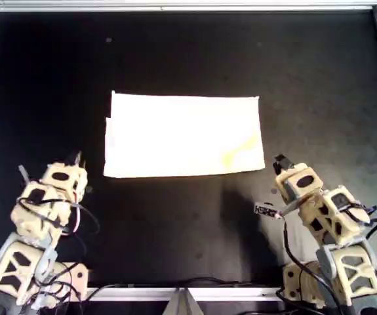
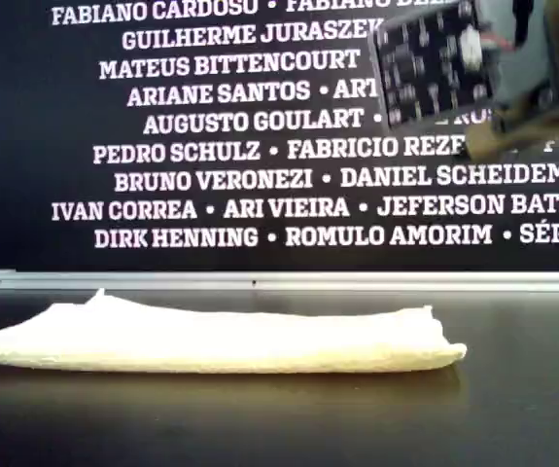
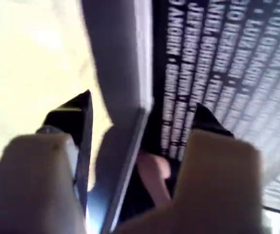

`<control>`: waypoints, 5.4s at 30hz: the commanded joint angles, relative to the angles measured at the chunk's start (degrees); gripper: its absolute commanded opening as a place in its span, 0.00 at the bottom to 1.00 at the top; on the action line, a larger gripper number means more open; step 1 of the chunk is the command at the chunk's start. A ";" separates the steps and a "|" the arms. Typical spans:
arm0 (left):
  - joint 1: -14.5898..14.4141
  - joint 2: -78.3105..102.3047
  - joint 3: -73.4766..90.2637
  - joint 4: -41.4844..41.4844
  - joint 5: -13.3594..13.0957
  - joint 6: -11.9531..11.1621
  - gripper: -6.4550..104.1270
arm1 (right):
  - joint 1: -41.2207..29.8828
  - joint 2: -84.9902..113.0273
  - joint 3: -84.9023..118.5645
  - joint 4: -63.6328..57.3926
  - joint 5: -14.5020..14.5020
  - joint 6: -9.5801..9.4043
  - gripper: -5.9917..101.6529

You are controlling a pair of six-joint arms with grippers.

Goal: Fold a cloth

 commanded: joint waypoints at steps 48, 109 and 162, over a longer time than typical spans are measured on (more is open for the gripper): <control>-0.18 0.70 0.88 -0.79 -0.26 0.26 0.71 | 0.00 -87.98 -53.61 -1.41 -1.05 5.27 0.45; 0.18 0.09 0.97 -0.70 -0.26 0.26 0.71 | 40.61 -131.48 -134.21 -2.64 -0.09 4.39 0.04; 0.26 0.70 0.18 -0.70 -0.35 0.26 0.71 | 24.26 -82.09 -122.78 69.26 0.00 -6.86 0.04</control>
